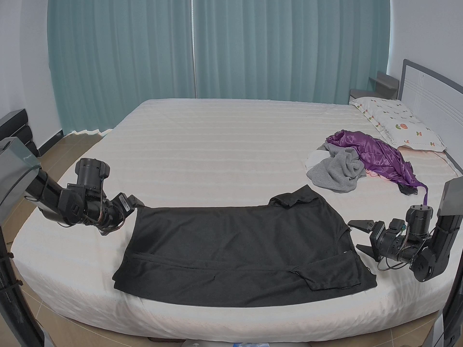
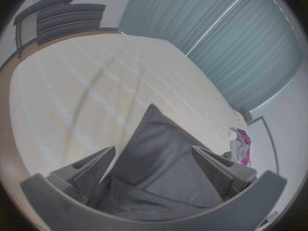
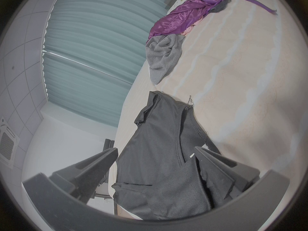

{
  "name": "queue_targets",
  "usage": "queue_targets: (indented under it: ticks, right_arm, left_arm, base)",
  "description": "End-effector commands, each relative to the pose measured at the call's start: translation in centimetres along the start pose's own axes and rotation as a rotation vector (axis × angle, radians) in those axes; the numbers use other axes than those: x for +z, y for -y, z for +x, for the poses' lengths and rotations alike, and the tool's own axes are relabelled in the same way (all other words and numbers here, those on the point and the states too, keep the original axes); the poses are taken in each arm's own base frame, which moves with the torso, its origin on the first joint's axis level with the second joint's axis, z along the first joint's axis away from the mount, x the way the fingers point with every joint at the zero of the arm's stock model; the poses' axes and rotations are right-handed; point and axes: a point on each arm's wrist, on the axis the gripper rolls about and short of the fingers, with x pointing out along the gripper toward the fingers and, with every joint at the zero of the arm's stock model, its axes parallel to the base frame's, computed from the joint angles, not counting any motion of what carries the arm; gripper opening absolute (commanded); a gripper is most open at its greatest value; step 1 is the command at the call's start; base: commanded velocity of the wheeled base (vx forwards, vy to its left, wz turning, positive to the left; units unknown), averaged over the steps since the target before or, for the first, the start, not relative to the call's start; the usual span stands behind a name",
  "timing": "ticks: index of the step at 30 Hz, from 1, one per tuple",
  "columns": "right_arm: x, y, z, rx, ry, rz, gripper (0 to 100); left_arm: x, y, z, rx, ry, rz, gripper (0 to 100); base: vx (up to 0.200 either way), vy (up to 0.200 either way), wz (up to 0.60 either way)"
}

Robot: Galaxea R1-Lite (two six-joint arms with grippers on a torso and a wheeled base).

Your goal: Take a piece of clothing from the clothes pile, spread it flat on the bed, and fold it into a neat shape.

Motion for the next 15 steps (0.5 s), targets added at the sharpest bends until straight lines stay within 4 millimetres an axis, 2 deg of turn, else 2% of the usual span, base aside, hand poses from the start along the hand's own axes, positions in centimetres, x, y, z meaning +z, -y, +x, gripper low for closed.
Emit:
queue_targets:
  ticks: [1,2,4,6,8,9,11,15]
  right_arm:
    - [-0.7,1.4,0.4,-0.024,-0.017,0.044,100]
    - [-0.7,1.5,0.5,-0.023,-0.022,0.066,100]
    - [-0.7,1.5,0.5,-0.023,-0.026,0.080,100]
    - [-0.5,1.4,0.5,-0.007,-0.021,0.103,100]
    - [-0.5,1.5,0.5,-0.004,-0.020,0.105,100]
    - [-0.5,1.5,0.5,-0.004,-0.020,0.105,100]
    - [-0.8,1.4,0.5,-0.004,-0.024,0.103,100]
    - [-1.0,1.6,0.5,-0.011,-0.031,0.099,100]
  left_arm:
    - [1.6,0.7,4.0,-0.065,-0.026,0.005,100]
    - [2.4,1.0,5.4,-0.089,-0.022,0.011,100]
    - [2.7,1.1,6.0,-0.097,-0.018,0.010,100]
    - [3.9,1.3,7.8,-0.121,0.002,0.005,100]
    - [4.3,1.2,9.0,-0.127,0.010,0.003,100]
    - [4.3,1.2,9.0,-0.127,0.010,0.003,100]
    - [4.7,0.8,10.5,-0.119,0.022,-0.007,100]
    - [4.9,-0.8,12.0,-0.100,0.019,-0.027,100]
  base:
    - [0.000,0.000,0.00]
    - [0.000,0.000,0.00]
    - [0.000,0.000,0.00]
    - [0.000,0.000,0.00]
    - [0.000,0.000,0.00]
    - [0.000,0.000,0.00]
    - [0.000,0.000,0.00]
    - [0.000,0.000,0.00]
